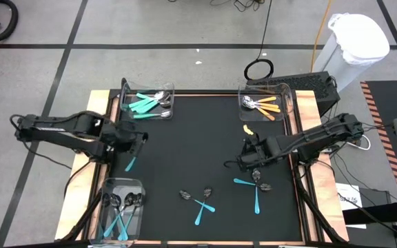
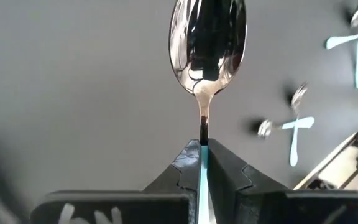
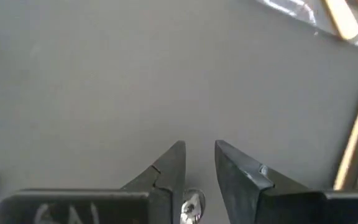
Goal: Sort silverware by color (type)
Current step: Put the blue spoon into the bottom transparent bin
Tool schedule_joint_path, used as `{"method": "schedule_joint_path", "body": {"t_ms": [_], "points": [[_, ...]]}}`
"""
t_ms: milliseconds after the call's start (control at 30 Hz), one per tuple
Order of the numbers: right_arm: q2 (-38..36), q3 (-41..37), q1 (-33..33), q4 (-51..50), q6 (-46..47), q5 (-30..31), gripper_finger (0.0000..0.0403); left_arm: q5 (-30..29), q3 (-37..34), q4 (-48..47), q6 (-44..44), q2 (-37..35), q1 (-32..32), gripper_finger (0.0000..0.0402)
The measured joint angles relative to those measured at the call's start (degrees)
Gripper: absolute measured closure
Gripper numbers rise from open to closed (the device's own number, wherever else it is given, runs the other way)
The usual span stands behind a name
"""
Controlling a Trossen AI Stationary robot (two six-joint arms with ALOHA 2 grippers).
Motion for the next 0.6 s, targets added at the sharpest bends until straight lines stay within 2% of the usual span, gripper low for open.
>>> {"method": "schedule_joint_path", "body": {"t_ms": [100, 267, 433, 600], "points": [[-1.8, -5.7, 1.6, 6.1, 2.3, -2.2, 0.0319, 0.0, 0.0, -3.4, -5.9, -0.7, -5.0, 0.0382], [-4.1, -12.7, 4.5, 15.0, 5.9, -6.6, 0.0319, 5.0, 0.0, -9.9, -17.1, -0.5, -17.0, 0.0382], [-4.4, -16.3, 7.2, 17.0, 9.2, -8.9, 0.0317, 3.5, 0.0, -9.5, -33.1, 0.7, -30.2, 0.0382], [-4.4, -18.1, 9.7, 17.2, 12.4, -8.9, 0.0299, 2.6, 0.0, -8.5, -44.7, 5.8, -39.7, 0.0382]]}}
